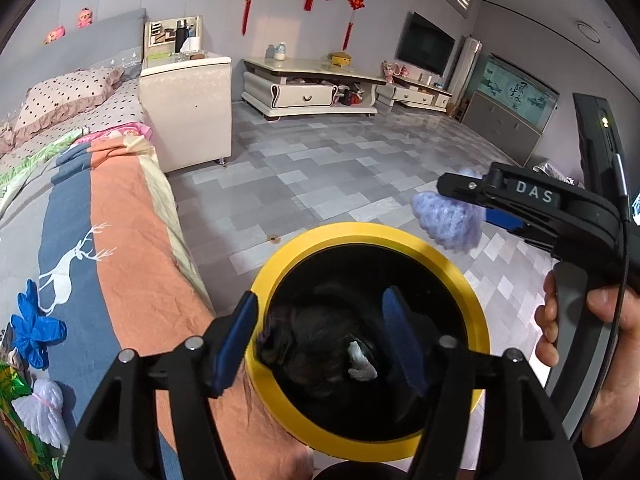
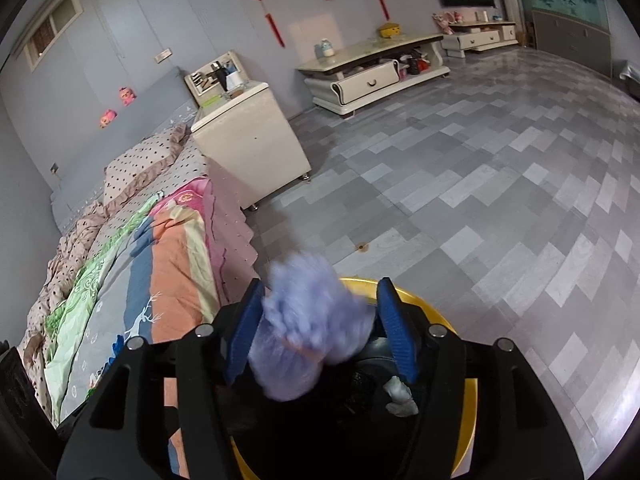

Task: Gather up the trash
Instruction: 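Open both tools to drop the bags into the yellow bin, then move both tools back to the bed and grasp the white mesh bag with the right tool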

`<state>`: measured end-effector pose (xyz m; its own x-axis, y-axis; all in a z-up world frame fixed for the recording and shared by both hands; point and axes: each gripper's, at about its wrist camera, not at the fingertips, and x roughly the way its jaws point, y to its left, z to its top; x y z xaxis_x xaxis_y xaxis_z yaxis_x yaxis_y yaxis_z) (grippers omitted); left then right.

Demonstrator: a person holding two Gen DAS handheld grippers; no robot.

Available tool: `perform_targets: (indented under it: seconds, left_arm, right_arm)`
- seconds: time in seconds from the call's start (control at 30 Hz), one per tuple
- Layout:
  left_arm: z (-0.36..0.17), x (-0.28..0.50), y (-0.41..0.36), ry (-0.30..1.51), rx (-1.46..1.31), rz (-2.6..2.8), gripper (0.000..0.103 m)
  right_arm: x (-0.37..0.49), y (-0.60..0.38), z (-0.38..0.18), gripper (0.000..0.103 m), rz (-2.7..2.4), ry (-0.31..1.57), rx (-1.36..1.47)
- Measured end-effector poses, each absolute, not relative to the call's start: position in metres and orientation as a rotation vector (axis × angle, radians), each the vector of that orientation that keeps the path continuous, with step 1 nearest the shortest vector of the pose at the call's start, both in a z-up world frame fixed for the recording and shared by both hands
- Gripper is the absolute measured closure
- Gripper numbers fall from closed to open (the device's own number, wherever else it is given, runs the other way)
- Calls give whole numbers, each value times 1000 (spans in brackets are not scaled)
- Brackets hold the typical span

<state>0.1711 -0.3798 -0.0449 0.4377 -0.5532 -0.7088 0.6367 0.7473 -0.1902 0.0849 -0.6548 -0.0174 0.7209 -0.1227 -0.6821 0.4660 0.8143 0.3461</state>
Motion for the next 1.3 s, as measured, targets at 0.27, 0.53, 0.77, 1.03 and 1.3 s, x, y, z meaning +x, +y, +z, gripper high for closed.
perform_targets:
  seconds: [0.27, 0.53, 0.77, 1.03, 1.3]
  left_arm:
    - [-43, 173, -367, 820, 108, -706, 27]
    - [-31, 172, -340, 780, 120, -653, 25]
    - [-19, 181, -296, 755, 111, -585, 25]
    - [-12, 198, -236, 740, 67, -484, 25]
    - [-11, 217, -166, 734, 38, -361, 25]
  right_arm:
    - [76, -655, -20, 42, -349, 693, 546]
    - [73, -636, -13, 42, -306, 687, 532]
    - [85, -593, 3, 41, -229, 684, 494]
    - [102, -534, 19, 37, -120, 677, 442]
    - [129, -467, 22, 37, -11, 707, 402]
